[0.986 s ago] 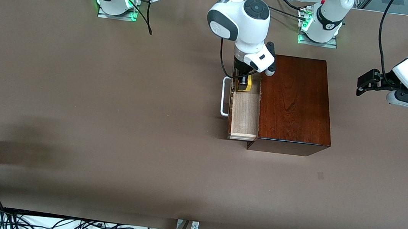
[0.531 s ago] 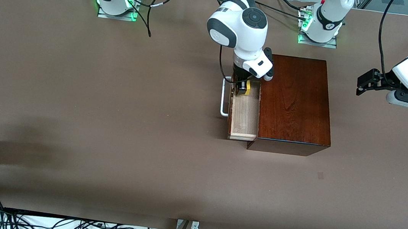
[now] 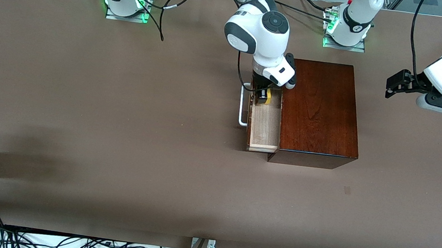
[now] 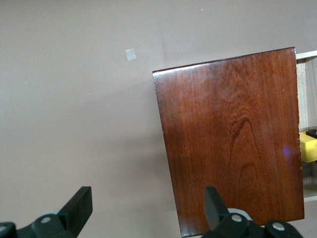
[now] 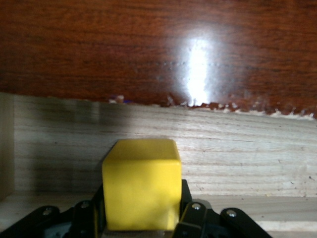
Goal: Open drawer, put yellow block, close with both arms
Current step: 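Lower the cube into the drawer and open the right gripper, then raise the right gripper away while the left gripper moves toward the drawer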
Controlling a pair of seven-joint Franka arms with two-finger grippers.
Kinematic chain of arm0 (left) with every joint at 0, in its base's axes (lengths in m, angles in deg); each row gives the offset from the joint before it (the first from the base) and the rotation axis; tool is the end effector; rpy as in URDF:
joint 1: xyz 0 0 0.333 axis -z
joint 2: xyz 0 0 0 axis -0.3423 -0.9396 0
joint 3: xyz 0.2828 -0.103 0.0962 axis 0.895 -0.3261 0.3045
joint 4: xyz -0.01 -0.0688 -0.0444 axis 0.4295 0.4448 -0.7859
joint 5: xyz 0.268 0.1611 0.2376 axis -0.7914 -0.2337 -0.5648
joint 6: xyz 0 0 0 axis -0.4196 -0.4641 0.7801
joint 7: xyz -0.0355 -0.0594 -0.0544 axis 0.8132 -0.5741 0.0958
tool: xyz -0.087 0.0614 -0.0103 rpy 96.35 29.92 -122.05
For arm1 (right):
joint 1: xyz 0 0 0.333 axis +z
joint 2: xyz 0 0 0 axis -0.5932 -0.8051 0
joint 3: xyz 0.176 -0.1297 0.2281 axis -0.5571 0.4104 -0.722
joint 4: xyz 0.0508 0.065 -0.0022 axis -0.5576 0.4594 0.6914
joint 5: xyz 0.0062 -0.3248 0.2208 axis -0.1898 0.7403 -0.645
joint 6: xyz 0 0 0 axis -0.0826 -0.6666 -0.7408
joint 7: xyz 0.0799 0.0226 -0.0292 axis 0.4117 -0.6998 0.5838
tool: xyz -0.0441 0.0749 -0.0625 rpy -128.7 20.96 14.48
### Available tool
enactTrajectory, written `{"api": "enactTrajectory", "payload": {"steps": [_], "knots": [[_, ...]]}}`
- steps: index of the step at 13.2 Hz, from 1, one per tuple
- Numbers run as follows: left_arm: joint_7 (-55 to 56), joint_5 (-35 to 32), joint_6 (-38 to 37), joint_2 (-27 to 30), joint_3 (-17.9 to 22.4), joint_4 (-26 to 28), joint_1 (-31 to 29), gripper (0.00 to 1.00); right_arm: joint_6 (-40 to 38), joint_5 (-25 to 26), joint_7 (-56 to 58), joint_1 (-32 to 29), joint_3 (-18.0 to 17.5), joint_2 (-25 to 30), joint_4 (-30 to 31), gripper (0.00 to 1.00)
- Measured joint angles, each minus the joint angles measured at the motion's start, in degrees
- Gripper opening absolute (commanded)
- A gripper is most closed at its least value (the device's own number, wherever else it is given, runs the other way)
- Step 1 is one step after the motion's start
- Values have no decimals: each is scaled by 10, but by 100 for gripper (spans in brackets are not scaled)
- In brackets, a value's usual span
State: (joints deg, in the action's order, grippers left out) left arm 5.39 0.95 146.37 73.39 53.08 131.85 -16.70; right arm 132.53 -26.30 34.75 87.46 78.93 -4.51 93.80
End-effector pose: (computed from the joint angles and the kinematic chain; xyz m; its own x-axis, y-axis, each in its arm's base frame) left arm 0.5438 -0.0551 0.5920 0.9863 -0.1523 -0.0629 -0.1528 -0.9882 -0.0037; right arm 0.4305 0.6452 0.3138 -0.0922 0.9949 0.0402 0.9863 0.0857 0.1407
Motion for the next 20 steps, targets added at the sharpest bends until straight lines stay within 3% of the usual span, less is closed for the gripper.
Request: {"api": "enactTrajectory", "payload": {"steps": [7,12,17,20], "knots": [[-140,0,-5,0,-2,-1,0,100,-15,-5,-5,-4,6,3,-31,100],[-316,5,-20,-3,-4,-1,1,100,-58,-14,-81,-13,9,60,-96,100],[-433,93,-61,-32,-9,-1,8,100,-114,-61,-96,-149,16,159,-101,100],[-428,146,-82,-51,-41,-2,58,100,-165,-126,-97,-229,29,184,-99,100]]}}
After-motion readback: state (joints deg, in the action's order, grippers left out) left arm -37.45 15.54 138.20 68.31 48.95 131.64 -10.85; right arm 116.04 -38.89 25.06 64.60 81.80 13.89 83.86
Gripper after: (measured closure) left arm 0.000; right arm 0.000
